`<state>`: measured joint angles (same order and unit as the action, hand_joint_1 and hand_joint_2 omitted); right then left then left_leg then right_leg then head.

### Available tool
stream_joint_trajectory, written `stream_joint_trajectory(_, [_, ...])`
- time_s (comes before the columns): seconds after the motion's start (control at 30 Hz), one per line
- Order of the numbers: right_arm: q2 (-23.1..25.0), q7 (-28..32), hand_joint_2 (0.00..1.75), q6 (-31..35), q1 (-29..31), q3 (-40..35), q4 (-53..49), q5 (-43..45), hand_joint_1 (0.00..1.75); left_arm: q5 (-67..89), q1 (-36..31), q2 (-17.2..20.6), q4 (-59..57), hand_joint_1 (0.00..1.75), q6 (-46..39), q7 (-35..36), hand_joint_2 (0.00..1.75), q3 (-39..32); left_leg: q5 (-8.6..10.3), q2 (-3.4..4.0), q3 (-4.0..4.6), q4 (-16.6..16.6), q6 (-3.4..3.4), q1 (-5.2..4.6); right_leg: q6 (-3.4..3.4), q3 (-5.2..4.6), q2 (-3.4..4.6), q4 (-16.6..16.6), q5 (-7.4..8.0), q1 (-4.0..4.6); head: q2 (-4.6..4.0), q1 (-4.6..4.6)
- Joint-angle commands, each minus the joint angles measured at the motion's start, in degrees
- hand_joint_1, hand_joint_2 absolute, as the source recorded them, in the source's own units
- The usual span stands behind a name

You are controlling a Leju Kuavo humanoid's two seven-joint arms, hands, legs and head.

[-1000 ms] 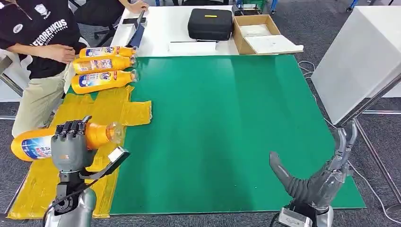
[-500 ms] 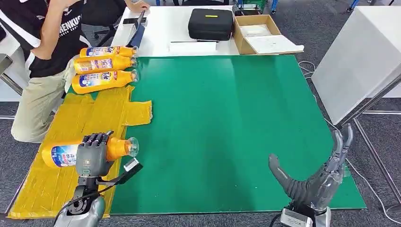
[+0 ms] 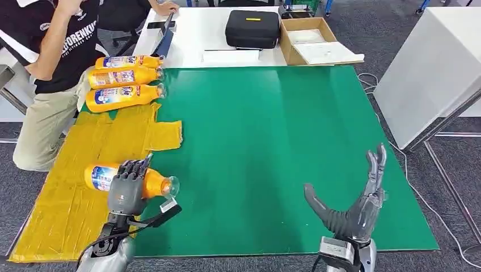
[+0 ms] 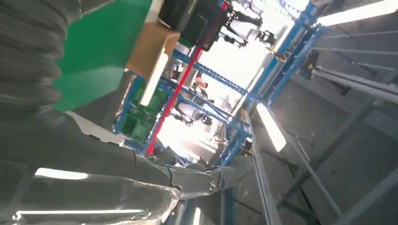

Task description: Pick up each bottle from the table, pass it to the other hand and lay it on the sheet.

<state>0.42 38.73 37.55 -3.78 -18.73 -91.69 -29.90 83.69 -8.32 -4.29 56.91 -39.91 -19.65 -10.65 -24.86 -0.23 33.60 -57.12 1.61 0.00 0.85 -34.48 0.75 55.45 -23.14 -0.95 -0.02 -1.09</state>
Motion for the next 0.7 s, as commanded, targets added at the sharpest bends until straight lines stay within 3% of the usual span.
stream_joint_trajectory(0.03, [-0.04, -1.49, 1.75, 2.45, 3.88, -2.90, 6.28, -0.46, 0.00, -0.99, -2.96, -2.59, -4.78, 0.00, -0.09, -2.40, 1.75, -5.96, -0.02, 0.01, -0.12, 0.04, -0.08, 0.03, -0.06, 0.13, -0.03, -0.06, -0.01, 0.04, -0.02, 0.00])
stream_joint_trajectory(0.5, [-1.67, -2.79, 1.75, 2.45, 5.29, -5.67, 7.23, 3.86, 0.00, -9.55, -5.41, -4.20, -9.75, 0.00, -0.09, -10.61, 1.75, -10.80, -0.12, 0.00, -0.43, 0.08, -0.19, 0.02, -0.14, 0.46, -0.11, -0.11, -0.12, 0.05, -0.02, 0.00])
stream_joint_trajectory(0.53, [-2.79, -2.32, 1.75, 2.38, 5.41, -7.44, 6.55, 7.90, 0.00, -21.80, -7.49, -3.77, -15.66, 0.00, -0.09, -16.65, 1.75, -8.83, -0.04, 0.00, -0.23, 0.07, -0.11, 0.00, -0.08, 0.25, -0.06, -0.08, -0.03, 0.02, -0.02, -0.02])
stream_joint_trajectory(0.6, [-4.02, -1.99, 1.75, 2.45, 5.36, -9.15, 5.46, 11.44, 0.00, -34.82, -3.82, -1.17, -7.06, 0.00, 5.73, -12.30, 1.75, 3.53, 0.01, -0.18, -0.20, 0.08, -0.09, -0.03, -0.07, 0.26, -0.24, -0.07, -0.06, -0.01, -0.02, 0.00])
stream_joint_trajectory(0.67, [-4.43, -0.34, 1.75, 1.52, 5.53, -10.53, 4.65, 15.64, 0.00, -52.50, 2.86, 0.85, 10.74, 0.00, 18.65, -11.26, 1.75, 11.39, -0.04, -0.08, -0.06, -0.02, -0.08, 0.01, -0.06, 0.11, -0.13, -0.02, -0.05, 0.03, -0.02, 0.00])
stream_joint_trajectory(0.7, [-4.45, -0.34, 1.75, 1.69, 5.59, -10.74, 4.60, 15.75, 0.00, -52.86, 3.71, 1.52, 13.02, 0.00, 18.52, -9.27, 1.75, 12.93, -0.12, 0.00, -0.11, -0.09, -0.12, 0.03, -0.09, 0.14, -0.08, 0.04, -0.11, 0.04, -0.02, 0.00])
